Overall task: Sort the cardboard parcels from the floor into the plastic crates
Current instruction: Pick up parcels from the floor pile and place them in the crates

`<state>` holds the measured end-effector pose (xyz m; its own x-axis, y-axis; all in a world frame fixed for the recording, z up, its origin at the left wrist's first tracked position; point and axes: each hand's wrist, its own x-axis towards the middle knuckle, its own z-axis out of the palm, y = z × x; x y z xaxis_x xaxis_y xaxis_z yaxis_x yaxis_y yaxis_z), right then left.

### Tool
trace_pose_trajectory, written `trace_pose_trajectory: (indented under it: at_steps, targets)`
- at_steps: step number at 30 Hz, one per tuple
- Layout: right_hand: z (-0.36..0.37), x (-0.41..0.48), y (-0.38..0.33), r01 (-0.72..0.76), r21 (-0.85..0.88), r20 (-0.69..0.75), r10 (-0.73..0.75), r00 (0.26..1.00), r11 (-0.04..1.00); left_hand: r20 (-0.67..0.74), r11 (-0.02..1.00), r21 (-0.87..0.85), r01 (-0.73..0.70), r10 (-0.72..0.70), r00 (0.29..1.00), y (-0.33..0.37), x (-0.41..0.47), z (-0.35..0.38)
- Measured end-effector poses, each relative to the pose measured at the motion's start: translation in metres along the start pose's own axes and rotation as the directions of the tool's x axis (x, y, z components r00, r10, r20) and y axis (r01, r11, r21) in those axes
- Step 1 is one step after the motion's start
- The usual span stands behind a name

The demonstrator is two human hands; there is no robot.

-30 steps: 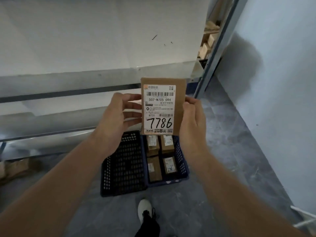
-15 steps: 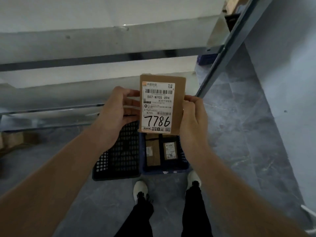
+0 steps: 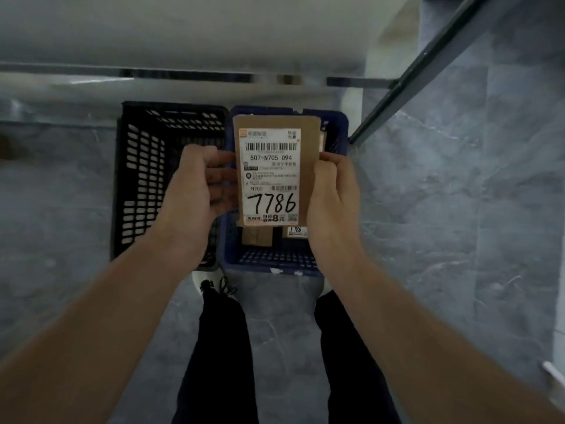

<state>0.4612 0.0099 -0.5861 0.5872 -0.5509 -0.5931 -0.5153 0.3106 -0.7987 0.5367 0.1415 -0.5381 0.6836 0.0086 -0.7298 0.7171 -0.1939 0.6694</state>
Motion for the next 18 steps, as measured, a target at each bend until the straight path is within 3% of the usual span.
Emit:
trace_pose_trajectory:
  at_steps: [9,18]
  targets:
    - [0.037,0.058,0.152,-0.212,-0.138,0.013,0.216,0.976,0.967,-0.003,0.982,0.015,0.189,-0.188,0.982,-0.136,0.115,-0.010]
    - [0.075,0.111,0.268,-0.356,-0.280,0.062,0.387,0.920,0.892,0.122,0.941,0.051,0.335,-0.339,0.933,-0.249,0.198,-0.024]
